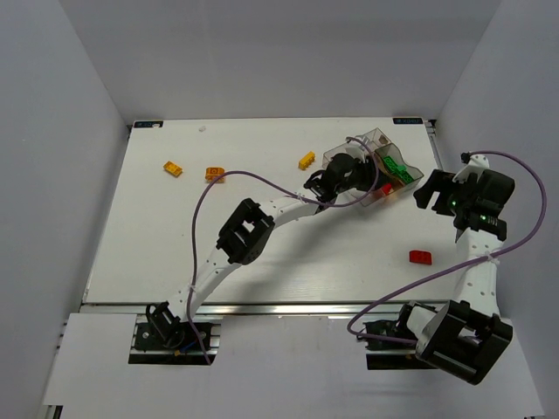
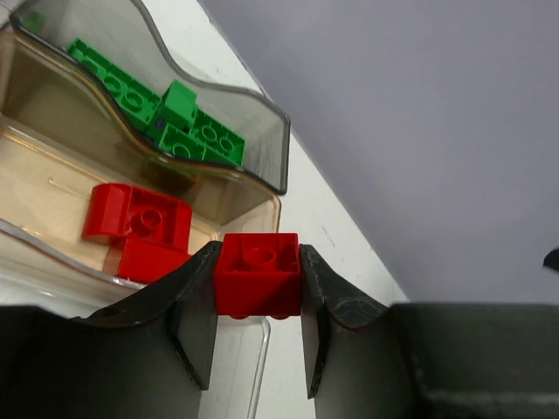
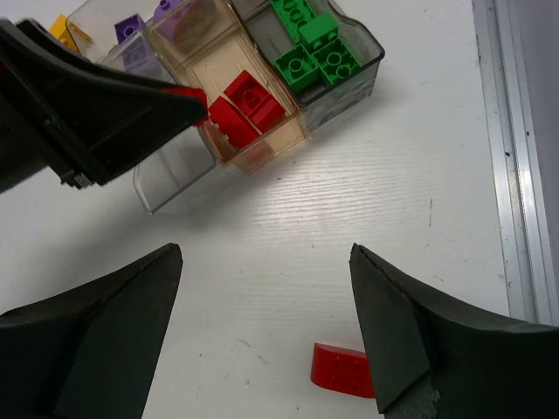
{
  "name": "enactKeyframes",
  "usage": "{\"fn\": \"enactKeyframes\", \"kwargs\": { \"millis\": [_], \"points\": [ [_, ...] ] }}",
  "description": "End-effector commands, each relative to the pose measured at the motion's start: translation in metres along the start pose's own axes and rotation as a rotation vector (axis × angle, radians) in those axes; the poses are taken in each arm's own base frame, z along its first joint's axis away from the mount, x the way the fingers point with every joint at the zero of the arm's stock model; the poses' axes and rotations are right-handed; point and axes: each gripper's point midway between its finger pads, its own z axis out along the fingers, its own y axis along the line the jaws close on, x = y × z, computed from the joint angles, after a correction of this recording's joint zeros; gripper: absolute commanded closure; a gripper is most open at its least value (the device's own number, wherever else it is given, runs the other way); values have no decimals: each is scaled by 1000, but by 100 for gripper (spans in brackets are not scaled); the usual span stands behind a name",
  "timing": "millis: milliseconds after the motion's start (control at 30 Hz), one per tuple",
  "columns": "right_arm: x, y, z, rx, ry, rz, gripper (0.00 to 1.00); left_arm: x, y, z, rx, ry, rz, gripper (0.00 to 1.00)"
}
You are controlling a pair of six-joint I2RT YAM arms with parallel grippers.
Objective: Sort the legos into containers by color
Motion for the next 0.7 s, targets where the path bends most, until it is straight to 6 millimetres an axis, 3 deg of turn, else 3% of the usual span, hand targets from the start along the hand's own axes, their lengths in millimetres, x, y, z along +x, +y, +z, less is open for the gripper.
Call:
{"fn": "enactKeyframes", "kwargs": {
  "millis": [0,67,133,300,433,533,600,633,667],
  "points": [
    [14,7,-3,-54,40,-21,17,-54,-31,2,48,-147,-6,61],
    [21,10,-2,-88,68,-33,11,-52,-26,3,32,-149,-2,44],
    [28,11,-1,-108,98,-34,11,-49,-22,4,17,-140,-5,35],
    [36,13,-1,-154,145,-112,11,-43,-19,7,19,-118,-8,25],
    [49,-3,3,-99,219,-168,11,-47,-22,6,19,-126,-4,24],
    [66,-21,6,-57,289,-248,11,-61,-25,2,23,-146,11,24],
    [77,-30,6,-37,338,-278,11,-77,-39,-5,36,-162,34,26],
    [83,-37,7,-27,372,-311,12,-87,-37,-9,31,-172,59,28],
    [85,-40,7,-18,389,-321,15,-98,-48,-17,38,-179,76,37]
  ]
}}
